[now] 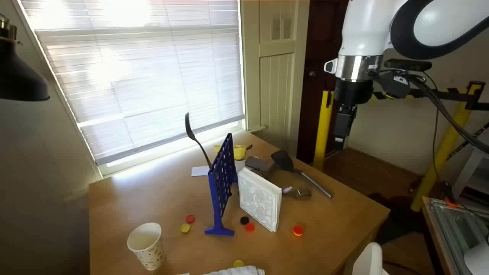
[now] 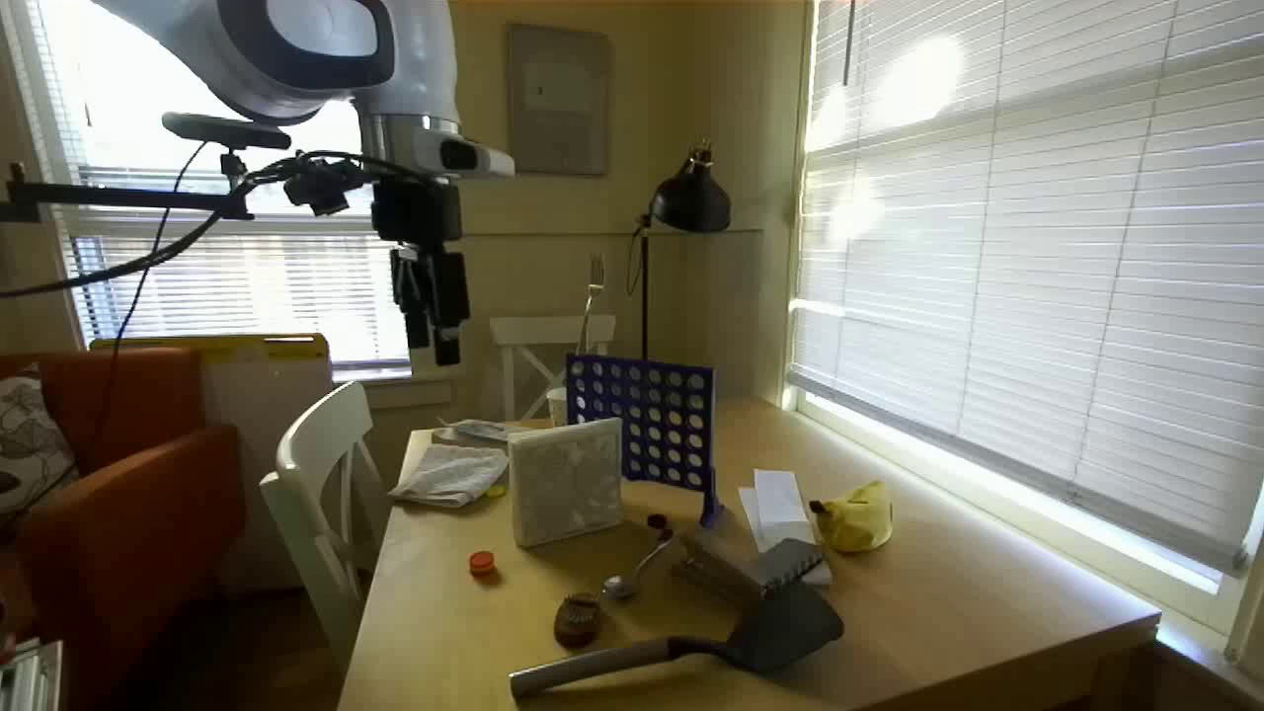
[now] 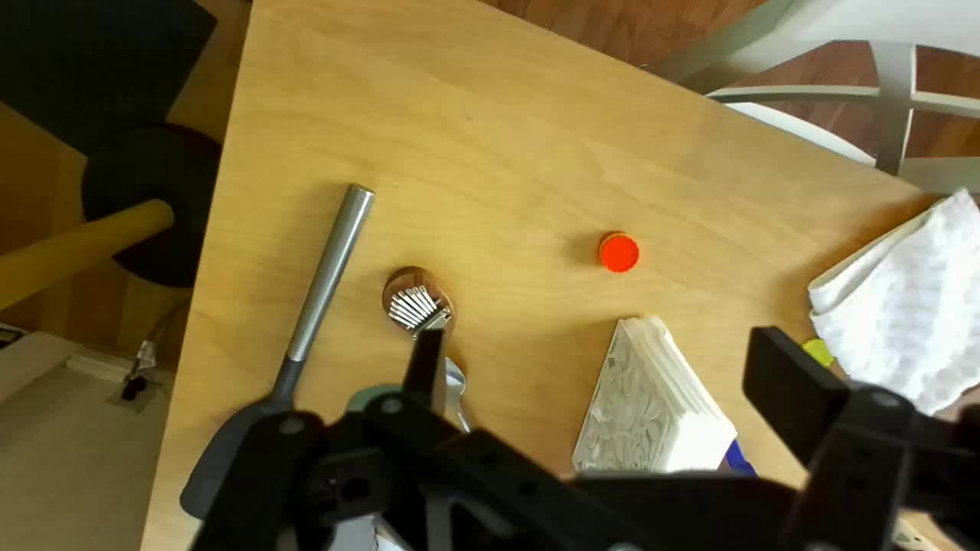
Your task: Pick up the folk from the blue object and put it on the table
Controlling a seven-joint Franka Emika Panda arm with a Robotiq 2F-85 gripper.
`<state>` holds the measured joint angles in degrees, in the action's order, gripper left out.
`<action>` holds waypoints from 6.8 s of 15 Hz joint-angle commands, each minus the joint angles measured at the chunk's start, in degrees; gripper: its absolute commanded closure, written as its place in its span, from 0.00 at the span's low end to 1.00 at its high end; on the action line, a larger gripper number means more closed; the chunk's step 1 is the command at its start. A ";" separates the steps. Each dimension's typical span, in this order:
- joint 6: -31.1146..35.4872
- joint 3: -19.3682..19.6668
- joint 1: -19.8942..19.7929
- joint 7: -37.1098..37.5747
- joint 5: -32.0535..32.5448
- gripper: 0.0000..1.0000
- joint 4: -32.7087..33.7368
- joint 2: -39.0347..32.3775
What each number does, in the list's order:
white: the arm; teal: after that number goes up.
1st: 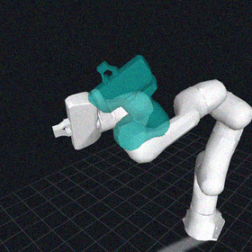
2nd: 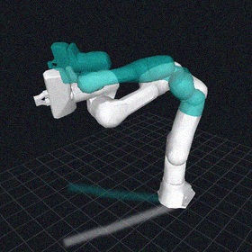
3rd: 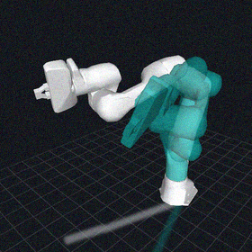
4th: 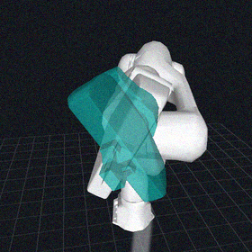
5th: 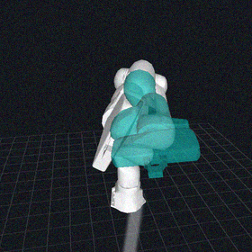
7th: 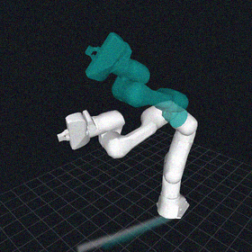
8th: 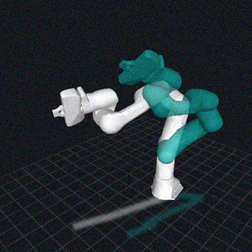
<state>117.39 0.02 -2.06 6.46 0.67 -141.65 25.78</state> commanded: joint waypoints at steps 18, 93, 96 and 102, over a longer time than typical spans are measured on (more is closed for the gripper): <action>40.75 -2.88 11.94 -7.51 -14.70 0.00 4.42 -15.79; 62.88 -8.83 6.20 -55.82 -55.54 0.54 16.43 -30.61; 61.37 -8.05 6.31 -52.65 -54.17 0.32 15.02 -30.28; 58.87 -10.82 6.06 -54.66 -57.99 0.00 19.46 -31.58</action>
<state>177.86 -9.93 3.82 -48.03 -55.73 -124.03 -5.86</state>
